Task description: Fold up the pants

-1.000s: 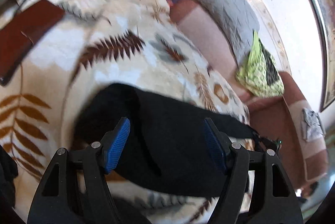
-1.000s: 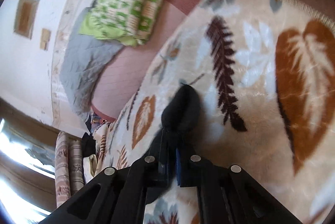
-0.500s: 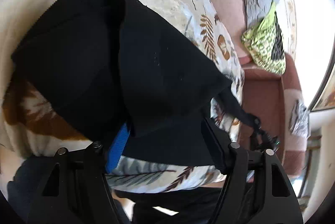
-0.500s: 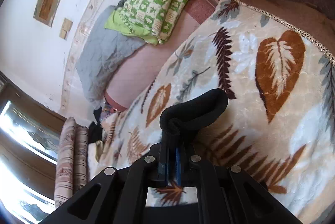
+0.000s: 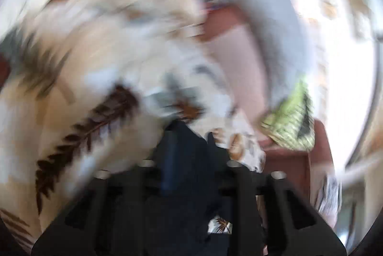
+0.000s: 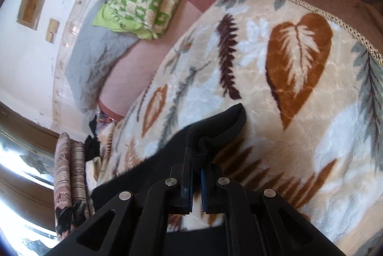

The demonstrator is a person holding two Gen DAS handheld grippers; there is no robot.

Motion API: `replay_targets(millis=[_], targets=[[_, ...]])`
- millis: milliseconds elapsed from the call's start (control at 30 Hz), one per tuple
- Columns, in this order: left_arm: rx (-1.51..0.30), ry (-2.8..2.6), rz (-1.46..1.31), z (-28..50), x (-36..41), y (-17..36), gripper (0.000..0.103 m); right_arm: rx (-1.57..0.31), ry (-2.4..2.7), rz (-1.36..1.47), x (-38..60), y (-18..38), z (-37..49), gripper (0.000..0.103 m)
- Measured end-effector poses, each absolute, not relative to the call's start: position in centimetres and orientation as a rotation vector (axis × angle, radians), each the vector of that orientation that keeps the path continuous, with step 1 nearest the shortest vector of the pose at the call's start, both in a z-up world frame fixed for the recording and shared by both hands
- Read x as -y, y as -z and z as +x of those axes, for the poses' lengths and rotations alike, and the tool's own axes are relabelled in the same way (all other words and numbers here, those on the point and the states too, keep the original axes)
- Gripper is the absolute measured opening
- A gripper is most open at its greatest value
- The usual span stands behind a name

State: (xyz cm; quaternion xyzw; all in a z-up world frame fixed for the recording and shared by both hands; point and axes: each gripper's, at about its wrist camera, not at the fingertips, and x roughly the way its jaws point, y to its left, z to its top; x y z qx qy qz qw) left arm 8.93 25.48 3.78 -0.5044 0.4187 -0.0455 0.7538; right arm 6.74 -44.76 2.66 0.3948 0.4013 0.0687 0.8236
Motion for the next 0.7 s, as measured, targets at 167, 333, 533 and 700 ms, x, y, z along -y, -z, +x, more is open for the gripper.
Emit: replay_targets(millis=[167,333,533,700], targets=[[-0.925,0.182,-1.099,6.3,-22.7,-1.2,0.036,-0.861,-0.155,0.837,45.3,-2.7,6.4,0.004],[-1.013,0.247,-0.952,5.5,-16.2,-0.1,0.038,-0.706,-0.26,0.751,44.2,-6.7,5.0,0.004],[-1.103,0.217,-0.906,5.7,-15.7,1.6,0.038,-0.729,-0.262,0.753,45.1,-6.7,3.5,0.004],[-1.093,0.233,-0.973,5.0,-16.3,2.1,0.038,-1.099,-0.05,0.726,47.2,1.2,6.0,0.004]])
